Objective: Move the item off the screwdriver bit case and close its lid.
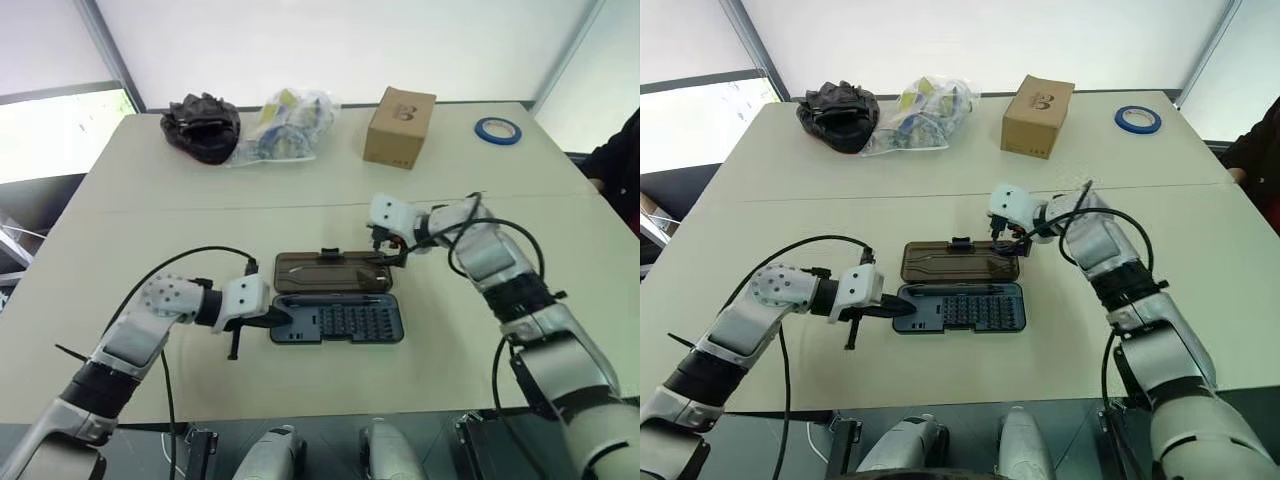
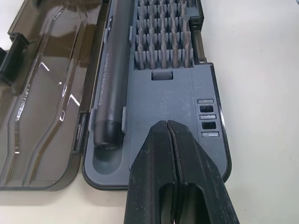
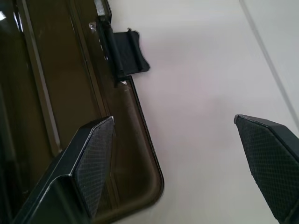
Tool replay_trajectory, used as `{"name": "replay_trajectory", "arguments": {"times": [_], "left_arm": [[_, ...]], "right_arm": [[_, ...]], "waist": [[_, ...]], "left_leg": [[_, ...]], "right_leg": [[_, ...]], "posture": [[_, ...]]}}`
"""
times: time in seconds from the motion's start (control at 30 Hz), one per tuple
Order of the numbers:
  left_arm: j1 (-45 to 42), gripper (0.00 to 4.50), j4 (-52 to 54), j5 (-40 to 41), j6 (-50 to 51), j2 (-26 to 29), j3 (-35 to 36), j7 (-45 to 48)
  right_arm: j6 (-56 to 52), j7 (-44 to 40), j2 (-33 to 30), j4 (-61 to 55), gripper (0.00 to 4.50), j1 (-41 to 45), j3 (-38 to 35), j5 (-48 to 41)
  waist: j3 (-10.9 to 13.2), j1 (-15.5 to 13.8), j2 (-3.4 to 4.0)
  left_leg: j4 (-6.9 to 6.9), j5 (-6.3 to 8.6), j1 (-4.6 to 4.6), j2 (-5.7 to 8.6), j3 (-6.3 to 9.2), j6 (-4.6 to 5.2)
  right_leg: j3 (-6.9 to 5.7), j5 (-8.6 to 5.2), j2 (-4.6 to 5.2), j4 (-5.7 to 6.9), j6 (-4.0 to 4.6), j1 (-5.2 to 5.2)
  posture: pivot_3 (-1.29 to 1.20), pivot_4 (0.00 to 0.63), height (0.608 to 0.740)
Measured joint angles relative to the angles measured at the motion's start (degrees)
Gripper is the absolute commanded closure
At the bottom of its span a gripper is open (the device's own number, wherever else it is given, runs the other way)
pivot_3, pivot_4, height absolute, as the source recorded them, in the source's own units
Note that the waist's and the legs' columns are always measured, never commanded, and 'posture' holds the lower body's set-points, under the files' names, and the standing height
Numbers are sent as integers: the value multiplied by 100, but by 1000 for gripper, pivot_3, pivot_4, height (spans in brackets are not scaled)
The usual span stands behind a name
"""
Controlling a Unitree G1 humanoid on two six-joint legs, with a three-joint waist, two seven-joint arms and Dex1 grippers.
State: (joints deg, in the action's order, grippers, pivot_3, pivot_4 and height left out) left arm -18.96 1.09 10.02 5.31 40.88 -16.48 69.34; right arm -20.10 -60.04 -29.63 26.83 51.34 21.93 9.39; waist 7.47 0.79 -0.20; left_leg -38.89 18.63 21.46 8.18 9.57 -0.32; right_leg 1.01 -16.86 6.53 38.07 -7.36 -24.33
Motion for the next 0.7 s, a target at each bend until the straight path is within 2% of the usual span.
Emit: {"name": "replay_trajectory", "arguments": {"times": [0.07, 0.27, 0.3, 0.37, 0.5, 0.7], "left_arm": [[53, 4500, 13, 6, 10, -28, 41, -67], [217, 4500, 81, 13, 102, -89, 138, -236], [250, 4500, 86, 13, 144, -109, 150, -265], [283, 4500, 92, 12, 213, -138, 154, -352], [397, 4500, 131, 14, 348, -226, 176, -485], [458, 4500, 248, 15, 578, -240, 236, -595]], "right_arm": [[234, -87, 195, 603, 1090, 204, 39, 6], [957, -508, 509, 1861, 4164, 684, 237, 111], [1076, -575, 536, 1995, 4469, 721, 269, 133], [1333, -660, 588, 2289, 4469, 839, 381, 306], [1857, -688, 656, 2663, 4469, 852, 410, 479], [2640, -379, 704, 2886, 4469, 870, 400, 596]], "waist": [[-2, 5, 3], [-40, 32, 9], [-50, 35, 10], [-56, 19, 11], [-115, -1, 24], [-149, 39, 36]], "left_leg": [[-1, 0, -2, 1, -1, 0], [0, 0, -26, 0, 2, 0], [3, 0, -40, 0, 2, 0], [24, 2, -116, -4, 4, 1], [89, 9, -213, -11, 4, 12], [97, 10, -209, -21, 2, 13]], "right_leg": [[0, 0, 0, -1, 0, 2], [-1, 0, -2, -1, 0, 28], [0, 0, -2, -2, 0, 41], [0, -1, -6, -16, 1, 105], [6, -2, -11, -68, 1, 173], [12, -2, -20, -78, 1, 172]], "posture": [[0, 150, 740], [0, 150, 740], [0, 150, 740], [0, 150, 740], [0, 150, 740], [0, 150, 740]]}}
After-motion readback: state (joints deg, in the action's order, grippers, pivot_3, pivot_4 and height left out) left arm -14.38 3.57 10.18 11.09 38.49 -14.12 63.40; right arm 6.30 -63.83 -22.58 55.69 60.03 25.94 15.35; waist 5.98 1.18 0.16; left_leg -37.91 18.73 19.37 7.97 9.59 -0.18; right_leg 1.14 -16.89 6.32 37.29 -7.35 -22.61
